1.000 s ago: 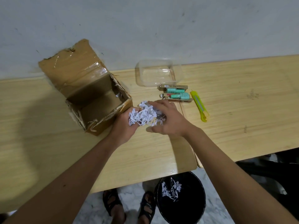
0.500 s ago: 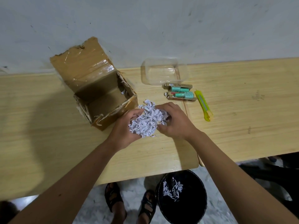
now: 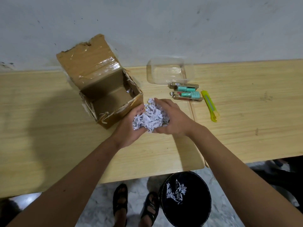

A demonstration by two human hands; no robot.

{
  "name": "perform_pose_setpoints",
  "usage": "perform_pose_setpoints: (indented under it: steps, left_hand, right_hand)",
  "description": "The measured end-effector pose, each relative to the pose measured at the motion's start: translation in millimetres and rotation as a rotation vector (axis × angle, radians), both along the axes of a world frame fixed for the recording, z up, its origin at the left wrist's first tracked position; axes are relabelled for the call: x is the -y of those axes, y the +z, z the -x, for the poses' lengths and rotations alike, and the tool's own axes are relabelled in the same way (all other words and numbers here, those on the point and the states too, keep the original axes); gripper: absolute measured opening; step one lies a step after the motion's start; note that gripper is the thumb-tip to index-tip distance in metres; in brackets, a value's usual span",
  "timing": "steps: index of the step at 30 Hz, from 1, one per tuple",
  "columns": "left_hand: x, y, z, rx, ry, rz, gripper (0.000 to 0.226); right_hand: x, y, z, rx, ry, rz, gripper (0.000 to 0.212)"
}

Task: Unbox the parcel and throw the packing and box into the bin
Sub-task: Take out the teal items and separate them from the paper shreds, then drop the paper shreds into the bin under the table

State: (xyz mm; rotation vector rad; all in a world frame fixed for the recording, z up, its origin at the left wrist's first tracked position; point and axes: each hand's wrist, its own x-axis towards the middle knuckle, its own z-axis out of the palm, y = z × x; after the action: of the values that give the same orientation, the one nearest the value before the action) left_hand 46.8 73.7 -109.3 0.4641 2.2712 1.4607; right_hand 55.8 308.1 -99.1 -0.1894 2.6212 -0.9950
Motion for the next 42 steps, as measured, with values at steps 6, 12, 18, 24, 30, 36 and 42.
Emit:
perform_pose_setpoints:
  steps: [6, 12, 18, 24, 30, 36, 42]
  left_hand:
    - [0, -9, 6, -0.004, 0.04, -0.024, 0.078]
    - [-1, -15, 11, 0.003, 0.079, -0.064, 0.075]
    - [-12, -19, 10, 0.049, 0.135, -0.133, 0.057]
    - [-28, -21, -2, 0.109, 0.135, -0.085, 0.055]
    - [-56, -4, -22, 0.179, 0.058, -0.12, 0.061]
    - [-85, 21, -35, 0.143, -0.043, -0.168, 0.071]
    - [-125, 35, -74, 0.147, -0.173, -0.202, 0.069]
  right_hand:
    - [0, 6, 20, -0.059, 0.026, 0.0, 0.103]
    - [7, 0, 6, -0.144, -0.111, 0.029, 0.055]
    - [25, -8, -25, -0.185, -0.349, 0.142, 0.034]
    - [27, -8, -57, -0.166, -0.569, 0.184, 0.033]
    - [8, -2, -95, -0.172, -0.724, 0.23, 0.032]
    - [-10, 16, -128, -0.243, -0.853, 0.316, 0.035]
    - [-34, 30, -186, -0.294, -0.987, 0.355, 0.031]
